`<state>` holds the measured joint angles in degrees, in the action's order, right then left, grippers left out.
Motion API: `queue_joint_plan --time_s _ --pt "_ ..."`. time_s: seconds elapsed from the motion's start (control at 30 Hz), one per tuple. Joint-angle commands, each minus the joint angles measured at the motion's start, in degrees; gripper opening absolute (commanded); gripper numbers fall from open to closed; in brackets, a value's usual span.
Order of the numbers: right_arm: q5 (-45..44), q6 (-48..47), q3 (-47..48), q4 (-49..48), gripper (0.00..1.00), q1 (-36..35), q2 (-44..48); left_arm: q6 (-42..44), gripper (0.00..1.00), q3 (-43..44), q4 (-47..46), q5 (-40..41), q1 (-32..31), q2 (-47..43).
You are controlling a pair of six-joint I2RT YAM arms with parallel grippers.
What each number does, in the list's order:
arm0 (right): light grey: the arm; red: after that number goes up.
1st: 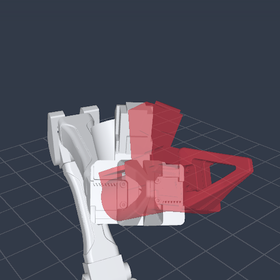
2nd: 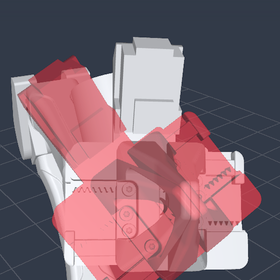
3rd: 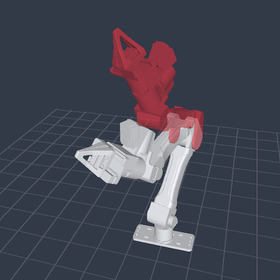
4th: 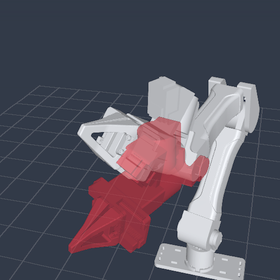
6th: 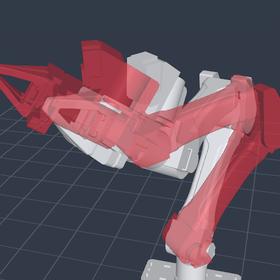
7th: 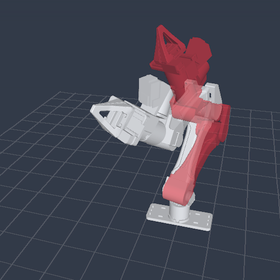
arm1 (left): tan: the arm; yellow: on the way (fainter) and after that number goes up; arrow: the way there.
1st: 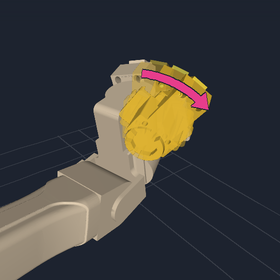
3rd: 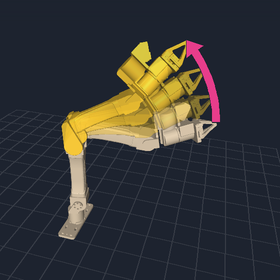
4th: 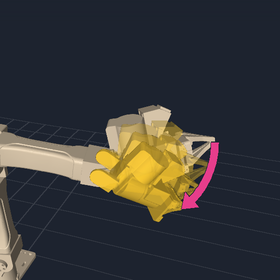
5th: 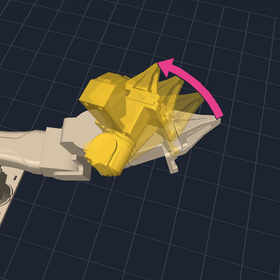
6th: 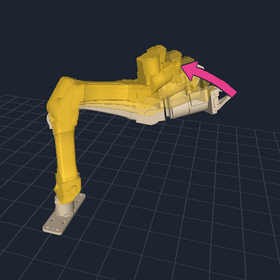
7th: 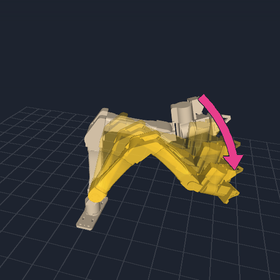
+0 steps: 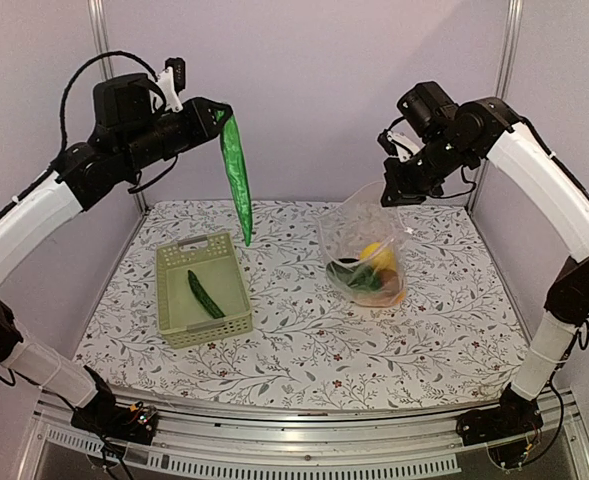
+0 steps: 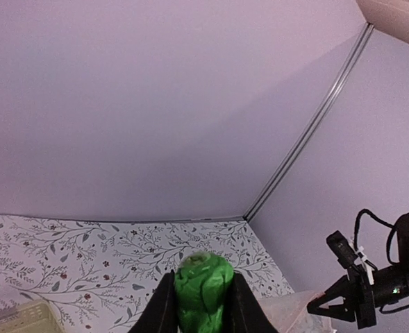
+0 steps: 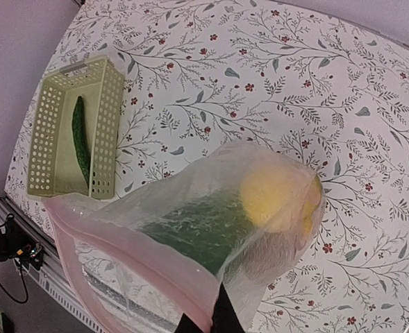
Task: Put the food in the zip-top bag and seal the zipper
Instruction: Place the fake vegetable in the zipper food storage bag.
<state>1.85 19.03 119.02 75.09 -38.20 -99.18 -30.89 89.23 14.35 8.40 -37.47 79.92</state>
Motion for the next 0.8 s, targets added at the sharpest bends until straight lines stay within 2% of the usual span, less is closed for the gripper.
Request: queue_joint_plan --time_s 0.0,0.27,0.43,0.6,0.77 --pt "4.37 -0.01 8.86 3.9 0.0 -1.48 -4.11 7.25 0.0 5.46 -2.56 1.36 -3.17 0.43" --pt "9.4 0.57 11.21 4.7 0.0 -2.02 -5.46 15.01 0.0 17.76 -2.04 1.0 -9.85 7.68" --pt "10.13 0.66 11.03 4.28 0.0 -2.15 -4.18 17.62 0.0 21.46 -2.38 0.49 -14.6 11.19" --pt "9.72 0.53 10.31 4.44 0.0 -2.14 -2.36 19.94 0.0 18.91 -6.65 1.37 -18.86 11.84" --pt "12.62 1.1 10.07 4.73 0.0 -2.15 -0.58 21.84 0.0 11.97 -16.22 3.4 -22.51 11.36"
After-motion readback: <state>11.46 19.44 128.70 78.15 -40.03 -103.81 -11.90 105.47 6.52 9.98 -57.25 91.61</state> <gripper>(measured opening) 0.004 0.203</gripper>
